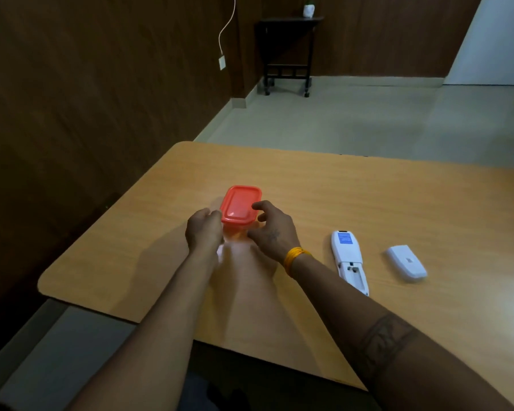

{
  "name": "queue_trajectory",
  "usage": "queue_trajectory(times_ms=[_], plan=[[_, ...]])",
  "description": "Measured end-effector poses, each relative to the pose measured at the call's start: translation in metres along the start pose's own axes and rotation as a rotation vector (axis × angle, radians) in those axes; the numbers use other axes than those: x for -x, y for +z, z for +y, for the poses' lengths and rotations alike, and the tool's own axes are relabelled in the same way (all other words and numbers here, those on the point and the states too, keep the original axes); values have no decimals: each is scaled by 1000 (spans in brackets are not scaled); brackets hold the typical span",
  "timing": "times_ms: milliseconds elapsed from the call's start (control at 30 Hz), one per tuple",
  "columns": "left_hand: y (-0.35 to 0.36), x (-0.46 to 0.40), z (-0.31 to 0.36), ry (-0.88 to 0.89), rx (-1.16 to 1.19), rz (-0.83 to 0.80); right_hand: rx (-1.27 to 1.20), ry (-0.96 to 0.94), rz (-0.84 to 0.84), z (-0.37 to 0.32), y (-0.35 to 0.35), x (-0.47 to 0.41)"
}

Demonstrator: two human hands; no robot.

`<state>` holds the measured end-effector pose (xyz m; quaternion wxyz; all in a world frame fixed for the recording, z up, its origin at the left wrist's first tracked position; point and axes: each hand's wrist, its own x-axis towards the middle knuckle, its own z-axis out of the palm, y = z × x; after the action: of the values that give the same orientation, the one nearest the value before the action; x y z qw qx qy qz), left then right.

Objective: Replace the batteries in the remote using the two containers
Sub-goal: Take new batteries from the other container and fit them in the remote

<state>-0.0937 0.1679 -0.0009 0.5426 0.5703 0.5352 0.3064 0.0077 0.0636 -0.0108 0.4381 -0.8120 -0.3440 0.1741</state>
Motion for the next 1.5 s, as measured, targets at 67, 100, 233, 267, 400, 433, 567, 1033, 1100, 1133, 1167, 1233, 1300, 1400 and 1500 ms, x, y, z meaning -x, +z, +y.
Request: queue_trajectory(times_ms=[67,100,233,267,400,433,567,1033,1100,1133,1167,1233,1300,1400,1500], plan=[[6,2,6,-3,-2,-47,61,-22,17,0,6,-8],[7,4,8,-11,12,-67,65,-25,40,1,9,-10],[8,9,4,-40,122,-93,-60,-2,232,6,10,-6],[8,9,3,-64,157,-96,-77,8,265,8,8,-4],[9,19,7,-175,265,-165,-204,97,312,12,-8,13],[10,23,7,-194,289,-176,-250,113,316,12,-13,20],[10,50,9,-317,431,-332,-366,97,290,8,-37,49],[19,103,13,-443,684,-561,63,-281,260,1,-54,98],[22,104,12,-436,688,-551,83,-316,252,-5,-52,104],[23,103,12,-425,703,-557,65,-297,258,-7,-51,104],[24,102,11,-410,717,-579,46,-274,265,-9,-52,102],[24,103,10,-343,702,-604,60,-242,266,-12,-55,95],[22,101,9,-317,690,-613,106,-245,246,-19,-58,87],[14,90,8,-389,730,-555,192,-245,188,-31,-64,79],[5,75,8,-539,694,-593,274,-342,182,-27,-64,73]])
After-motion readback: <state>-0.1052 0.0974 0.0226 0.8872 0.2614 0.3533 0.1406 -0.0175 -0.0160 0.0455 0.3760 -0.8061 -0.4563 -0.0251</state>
